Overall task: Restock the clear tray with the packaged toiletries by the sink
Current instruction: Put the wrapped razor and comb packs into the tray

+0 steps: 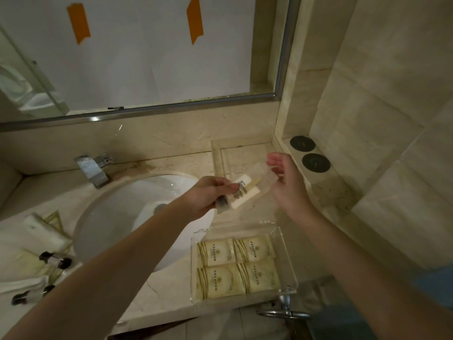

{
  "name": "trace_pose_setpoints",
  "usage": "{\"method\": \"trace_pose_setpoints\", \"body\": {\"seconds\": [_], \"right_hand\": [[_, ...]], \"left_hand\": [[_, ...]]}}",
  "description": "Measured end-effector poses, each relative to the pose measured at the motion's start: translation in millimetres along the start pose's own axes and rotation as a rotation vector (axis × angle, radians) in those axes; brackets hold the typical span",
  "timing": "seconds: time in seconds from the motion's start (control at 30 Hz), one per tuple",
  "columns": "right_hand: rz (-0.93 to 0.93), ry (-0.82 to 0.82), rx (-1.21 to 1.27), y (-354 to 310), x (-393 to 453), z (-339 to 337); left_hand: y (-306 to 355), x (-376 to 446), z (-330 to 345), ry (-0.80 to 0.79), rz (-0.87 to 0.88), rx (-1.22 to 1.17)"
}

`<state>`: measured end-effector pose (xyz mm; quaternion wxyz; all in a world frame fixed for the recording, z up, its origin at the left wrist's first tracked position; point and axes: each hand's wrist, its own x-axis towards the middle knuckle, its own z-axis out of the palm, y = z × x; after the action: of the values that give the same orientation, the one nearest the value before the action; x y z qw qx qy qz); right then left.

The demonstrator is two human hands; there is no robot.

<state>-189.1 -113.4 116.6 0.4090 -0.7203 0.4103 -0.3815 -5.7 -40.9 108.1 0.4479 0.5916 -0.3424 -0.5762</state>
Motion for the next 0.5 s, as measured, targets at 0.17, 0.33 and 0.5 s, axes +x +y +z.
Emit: {"method": "trace_pose_setpoints", "body": {"seconds": [0.17,0.33,0.5], "right_hand": [[0.166,-0.071,0.152,-8.2,-1.7,-9.3],[0.181,-0.263,0.132,-5.3,-5.6,-6.9],[0.18,-0.254,0.082,0.5,-4.6,-4.7]], "left_hand": [[-4.5,-2.4,2.4,0.023,0.053,0.013],[-7.5,-3.8,8.1,0.048,0.037,0.022],[-9.1,-6.3,4.8,0.096,-0.045,-0.026]]}}
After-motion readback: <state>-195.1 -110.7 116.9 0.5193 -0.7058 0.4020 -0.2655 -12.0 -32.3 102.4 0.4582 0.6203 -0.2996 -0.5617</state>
